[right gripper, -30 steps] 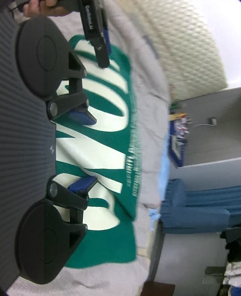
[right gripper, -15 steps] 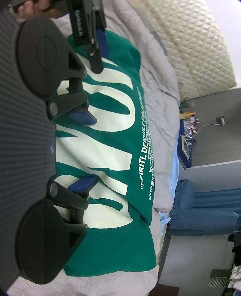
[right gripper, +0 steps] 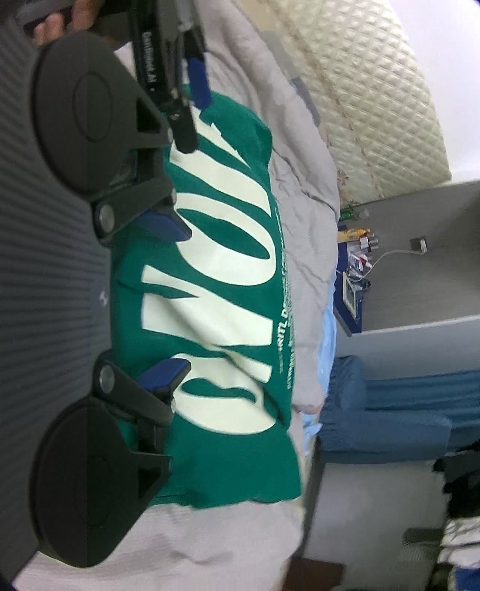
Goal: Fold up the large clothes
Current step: 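Grasp the hoodie bundle with both grippers and lift it off the bed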
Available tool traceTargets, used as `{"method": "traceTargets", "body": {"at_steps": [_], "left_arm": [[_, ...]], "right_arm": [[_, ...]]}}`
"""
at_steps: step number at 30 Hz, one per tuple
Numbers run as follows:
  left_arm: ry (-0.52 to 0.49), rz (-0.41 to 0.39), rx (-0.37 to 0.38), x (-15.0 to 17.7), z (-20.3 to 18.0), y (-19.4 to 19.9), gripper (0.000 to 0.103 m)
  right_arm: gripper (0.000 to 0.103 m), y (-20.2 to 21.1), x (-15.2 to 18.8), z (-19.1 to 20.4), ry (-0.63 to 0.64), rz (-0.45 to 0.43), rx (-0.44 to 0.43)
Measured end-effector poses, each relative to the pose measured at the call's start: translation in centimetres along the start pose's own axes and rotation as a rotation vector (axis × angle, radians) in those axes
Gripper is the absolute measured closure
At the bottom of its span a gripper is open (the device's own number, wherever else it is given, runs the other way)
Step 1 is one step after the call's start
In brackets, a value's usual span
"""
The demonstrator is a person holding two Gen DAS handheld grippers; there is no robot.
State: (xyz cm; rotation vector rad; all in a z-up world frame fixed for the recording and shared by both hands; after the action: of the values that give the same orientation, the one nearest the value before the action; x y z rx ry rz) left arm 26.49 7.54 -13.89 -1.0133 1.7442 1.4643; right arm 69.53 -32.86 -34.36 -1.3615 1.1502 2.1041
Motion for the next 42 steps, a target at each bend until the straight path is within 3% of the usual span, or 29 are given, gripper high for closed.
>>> {"method": "traceTargets", "body": {"at_steps": [5,8,14,19,23,28,32,37,42], "left_arm": [[0.135,0.049,0.012,1.4,1.7,0.9,0.01],[0.262,0.064,0.032,2.0,3.4,1.3,0.008],[0.528,0.095,0.077,2.9,6.8,1.3,0.008],[0.787,0.136,0.149,4.3,9.3,0.7,0.008],[0.936,0.156,0.185,5.4,10.8,-0.2,0.008],[1.073,0.125,0.246,6.0,12.1,-1.3,0.005],[1.129,0.109,0.293,6.2,12.4,-2.6,0.002],[1.164,0.089,0.303,5.8,13.3,-4.1,0.0],[1.188,0.066,0.331,4.7,13.9,-5.3,0.0]], "right_arm": [[0.027,0.8,0.2,-1.2,-0.064,0.014,0.023],[0.0,1.6,0.2,-2.0,-0.172,-0.013,-0.025],[0.0,1.9,1.0,-4.5,-0.483,-0.026,-0.115],[0.0,0.4,3.5,-6.9,-0.793,0.039,-0.215],[0.0,-1.9,5.9,-8.1,-0.978,0.089,-0.252],[0.0,-5.4,6.1,-9.0,-0.989,0.065,-0.202],[0.0,-7.9,5.8,-9.5,-1.02,0.022,-0.227],[0.0,-8.1,4.3,-11.2,-1.108,-0.105,-0.267],[0.0,-6.1,1.8,-10.4,-1.023,-0.221,-0.337]]}}
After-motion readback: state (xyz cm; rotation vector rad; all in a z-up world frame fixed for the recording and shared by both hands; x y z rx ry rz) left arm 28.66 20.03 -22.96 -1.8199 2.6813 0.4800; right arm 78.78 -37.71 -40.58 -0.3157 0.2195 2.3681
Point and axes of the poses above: each gripper's, at about its wrist camera, not at the fingertips, and y roughly against the way its jaws point, z to its left, x to its underside, the point moved 8 cm from there along -y, roughly the way its jaws point, and after that the axes turned 3 degrees about y, right-handed, at the moved point
